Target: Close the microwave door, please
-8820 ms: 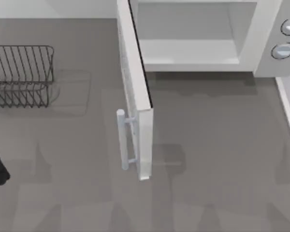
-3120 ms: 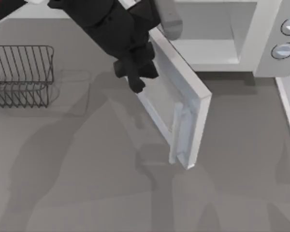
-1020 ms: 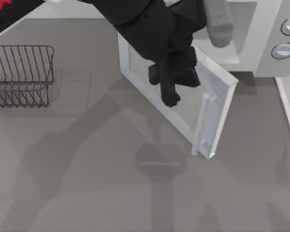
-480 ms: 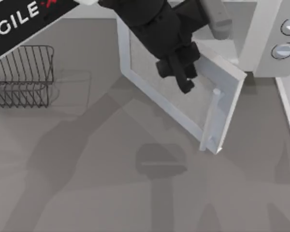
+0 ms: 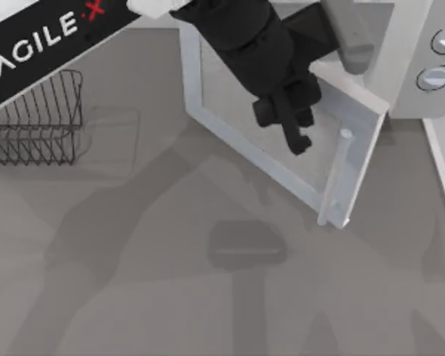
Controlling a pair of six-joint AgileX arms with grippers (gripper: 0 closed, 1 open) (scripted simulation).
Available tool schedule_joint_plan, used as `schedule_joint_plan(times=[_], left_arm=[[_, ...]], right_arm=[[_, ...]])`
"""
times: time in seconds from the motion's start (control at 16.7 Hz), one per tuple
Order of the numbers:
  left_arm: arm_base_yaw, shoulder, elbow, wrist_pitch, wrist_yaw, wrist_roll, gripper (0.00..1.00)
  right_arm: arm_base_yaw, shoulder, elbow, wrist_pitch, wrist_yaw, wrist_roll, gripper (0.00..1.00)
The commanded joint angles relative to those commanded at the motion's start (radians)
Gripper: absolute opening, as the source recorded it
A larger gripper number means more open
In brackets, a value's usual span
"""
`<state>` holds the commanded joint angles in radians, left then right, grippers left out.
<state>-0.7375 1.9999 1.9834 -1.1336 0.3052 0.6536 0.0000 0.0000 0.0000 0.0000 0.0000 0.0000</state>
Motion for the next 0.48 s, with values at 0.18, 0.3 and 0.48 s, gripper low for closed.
schedule_joint_plan(times=[0.18, 0.3, 0.48], left_arm=[[-0.049, 0.018, 0.008, 0.003, -0.037, 0.003, 0.00], [-0.069, 0.033, 0.012, -0.004, -0.041, -0.003, 0.00], [-0.067, 0.056, 0.020, -0.021, -0.035, -0.019, 0.00]], right_arm=[[0.000, 0.000, 0.000, 0.000, 0.000, 0.000, 1.00], [0.000, 0.000, 0.000, 0.000, 0.000, 0.000, 1.00], [0.000, 0.000, 0.000, 0.000, 0.000, 0.000, 1.00]])
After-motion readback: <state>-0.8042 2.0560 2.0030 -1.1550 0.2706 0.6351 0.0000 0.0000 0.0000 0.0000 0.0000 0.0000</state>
